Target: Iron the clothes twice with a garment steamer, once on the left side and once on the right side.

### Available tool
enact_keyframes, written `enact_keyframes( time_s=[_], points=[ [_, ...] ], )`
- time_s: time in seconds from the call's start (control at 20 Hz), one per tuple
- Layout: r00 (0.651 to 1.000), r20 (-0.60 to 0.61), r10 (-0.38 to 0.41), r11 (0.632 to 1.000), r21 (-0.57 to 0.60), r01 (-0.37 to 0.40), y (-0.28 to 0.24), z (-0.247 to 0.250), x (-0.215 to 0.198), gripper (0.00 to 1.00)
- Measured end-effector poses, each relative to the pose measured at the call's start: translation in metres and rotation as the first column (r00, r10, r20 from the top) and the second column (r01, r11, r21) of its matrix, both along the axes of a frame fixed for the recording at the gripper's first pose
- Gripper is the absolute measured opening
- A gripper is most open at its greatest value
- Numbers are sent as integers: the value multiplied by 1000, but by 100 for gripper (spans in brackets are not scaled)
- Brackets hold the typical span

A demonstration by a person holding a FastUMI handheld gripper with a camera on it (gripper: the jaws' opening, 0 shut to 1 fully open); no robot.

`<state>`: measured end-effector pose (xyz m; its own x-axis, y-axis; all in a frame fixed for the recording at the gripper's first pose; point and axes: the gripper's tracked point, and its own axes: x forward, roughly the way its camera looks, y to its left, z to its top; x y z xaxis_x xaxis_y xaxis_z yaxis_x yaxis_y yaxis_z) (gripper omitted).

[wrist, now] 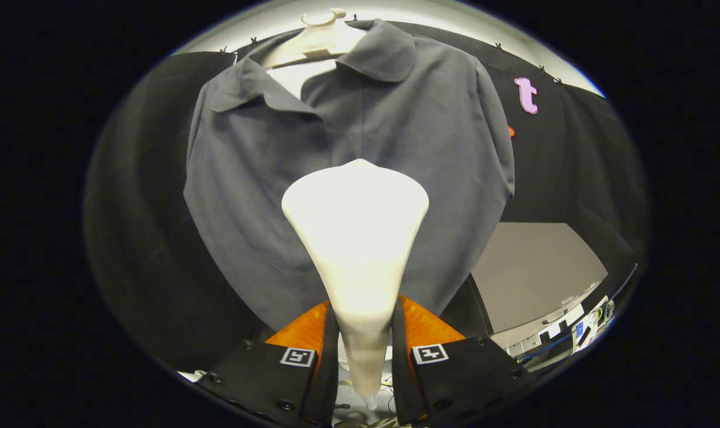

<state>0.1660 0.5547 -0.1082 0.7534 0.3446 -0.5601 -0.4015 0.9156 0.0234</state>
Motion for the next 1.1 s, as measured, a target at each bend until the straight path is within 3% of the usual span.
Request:
enact_keyframes(
  time_s=[0.35,0.7,1.1],
  points=[
    [996,48,75,996,49,-77,64,42,-1,46],
    [989,48,139,989,48,-142,114,38,-6,46],
    [990,37,132,991,23,-133,135,27,14,46]
  ],
)
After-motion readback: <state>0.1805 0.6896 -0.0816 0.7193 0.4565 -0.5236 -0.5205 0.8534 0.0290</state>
